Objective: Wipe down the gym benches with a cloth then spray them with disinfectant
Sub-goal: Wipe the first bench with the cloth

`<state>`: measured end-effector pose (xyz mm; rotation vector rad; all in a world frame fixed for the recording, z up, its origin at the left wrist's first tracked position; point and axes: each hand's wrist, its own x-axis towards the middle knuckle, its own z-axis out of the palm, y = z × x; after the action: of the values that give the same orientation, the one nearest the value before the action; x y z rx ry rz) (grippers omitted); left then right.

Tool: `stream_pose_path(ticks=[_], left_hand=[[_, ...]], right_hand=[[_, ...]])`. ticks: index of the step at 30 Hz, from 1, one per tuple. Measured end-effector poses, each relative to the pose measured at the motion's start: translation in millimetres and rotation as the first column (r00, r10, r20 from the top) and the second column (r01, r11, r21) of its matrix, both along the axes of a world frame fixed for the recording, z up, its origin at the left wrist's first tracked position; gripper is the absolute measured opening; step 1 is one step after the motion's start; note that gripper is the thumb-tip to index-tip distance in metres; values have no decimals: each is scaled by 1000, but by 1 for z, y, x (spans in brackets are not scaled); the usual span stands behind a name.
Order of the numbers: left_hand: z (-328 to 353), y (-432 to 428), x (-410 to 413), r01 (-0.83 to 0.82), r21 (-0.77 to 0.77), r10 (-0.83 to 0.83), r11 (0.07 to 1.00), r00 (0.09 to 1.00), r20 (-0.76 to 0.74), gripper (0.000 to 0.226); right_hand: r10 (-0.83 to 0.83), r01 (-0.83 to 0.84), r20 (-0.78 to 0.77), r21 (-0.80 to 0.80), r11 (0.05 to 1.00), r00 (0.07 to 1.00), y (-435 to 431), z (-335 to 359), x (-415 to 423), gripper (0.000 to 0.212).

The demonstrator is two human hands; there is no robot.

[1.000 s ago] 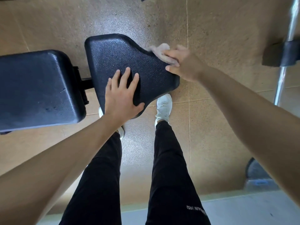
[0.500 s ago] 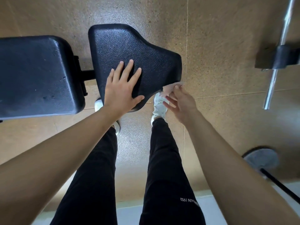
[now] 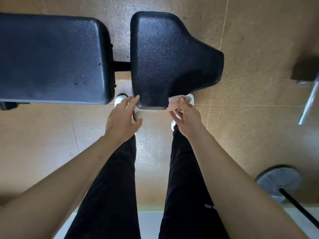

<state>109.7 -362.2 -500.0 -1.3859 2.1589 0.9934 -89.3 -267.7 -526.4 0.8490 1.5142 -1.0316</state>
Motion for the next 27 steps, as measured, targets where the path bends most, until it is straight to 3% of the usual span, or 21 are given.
stream_pose_path(ticks=[5,9,13,19,23,27], left_hand=[[5,-8,39,-149,-166,159,975,986,49,70],[3,-27,71,-178,-257,213,950,970,115,76],[-4,-46,96,-179,-190,212,965,962,170,89],[-6,-65,123,-148,-48,154,988,976,153,94],[-3,-76,143,-86,7,84,996,991,108,92],[3,-90,159,-85,68,85,994,996,5,82]], right_hand=[[-57,58,23,-8,998,998,1,2,24,43],[-108,108,66,3,994,992,-12,7,56,27],[-205,204,128,23,979,970,-41,20,94,19],[-236,245,202,-18,969,950,-80,33,137,22],[-98,125,210,-119,985,973,-101,42,149,15],[300,-275,43,-295,915,953,-123,50,144,20]])
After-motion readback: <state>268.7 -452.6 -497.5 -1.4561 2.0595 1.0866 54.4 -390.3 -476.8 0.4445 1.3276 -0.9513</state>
